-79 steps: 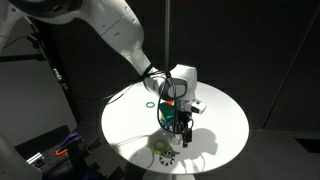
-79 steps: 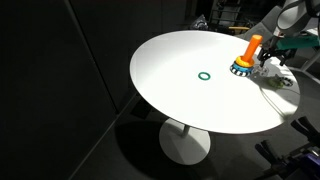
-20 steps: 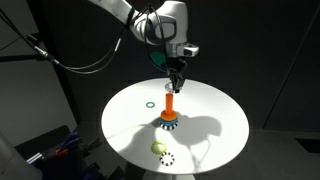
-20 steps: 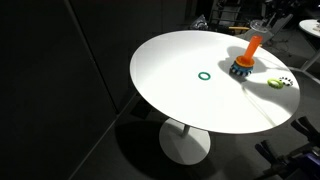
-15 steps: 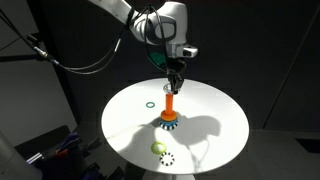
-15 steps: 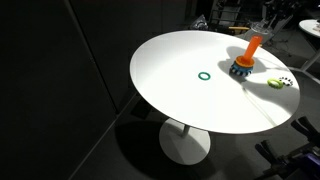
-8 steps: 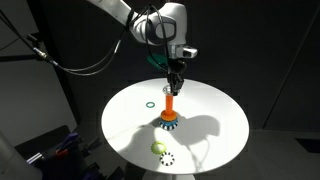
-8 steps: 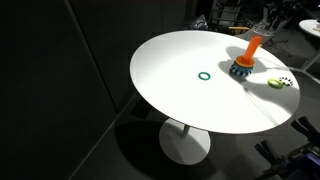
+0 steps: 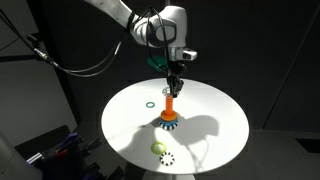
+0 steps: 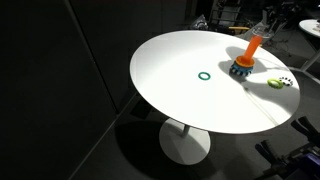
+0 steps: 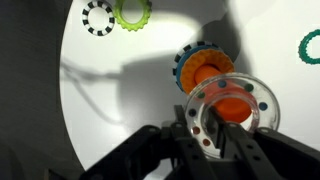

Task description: Put the clear band through the pole

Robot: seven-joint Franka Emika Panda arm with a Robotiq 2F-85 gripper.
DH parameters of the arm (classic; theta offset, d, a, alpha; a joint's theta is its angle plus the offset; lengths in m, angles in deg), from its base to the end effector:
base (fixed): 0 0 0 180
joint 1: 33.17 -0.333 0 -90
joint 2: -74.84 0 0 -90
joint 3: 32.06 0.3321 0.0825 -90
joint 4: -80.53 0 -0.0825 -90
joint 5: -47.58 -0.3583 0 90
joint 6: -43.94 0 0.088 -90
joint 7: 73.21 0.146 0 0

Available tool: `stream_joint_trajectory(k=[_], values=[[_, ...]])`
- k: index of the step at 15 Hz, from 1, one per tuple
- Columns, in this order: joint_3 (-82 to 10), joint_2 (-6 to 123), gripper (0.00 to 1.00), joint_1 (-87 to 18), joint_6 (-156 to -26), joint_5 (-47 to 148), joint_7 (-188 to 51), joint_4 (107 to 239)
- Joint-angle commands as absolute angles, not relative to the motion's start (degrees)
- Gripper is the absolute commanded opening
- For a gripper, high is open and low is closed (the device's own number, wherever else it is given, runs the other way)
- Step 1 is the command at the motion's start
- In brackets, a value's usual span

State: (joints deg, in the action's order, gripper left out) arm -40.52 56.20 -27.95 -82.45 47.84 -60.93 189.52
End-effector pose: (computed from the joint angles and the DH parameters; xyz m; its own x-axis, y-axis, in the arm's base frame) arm 0.5871 -0.1390 0.3220 0.9033 -0.4290 -0.0073 -0.4280 -0.9022 0.0534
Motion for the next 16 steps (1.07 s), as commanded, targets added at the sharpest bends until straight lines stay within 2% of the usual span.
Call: stream_joint_trajectory(k=[1, 16], values=[[-40.4, 55.7, 0.09, -27.9, -81.2, 48.5, -60.8, 188.6], [-40.3, 54.6, 0.09, -27.7, -80.1, 47.9, -61.1, 188.2]])
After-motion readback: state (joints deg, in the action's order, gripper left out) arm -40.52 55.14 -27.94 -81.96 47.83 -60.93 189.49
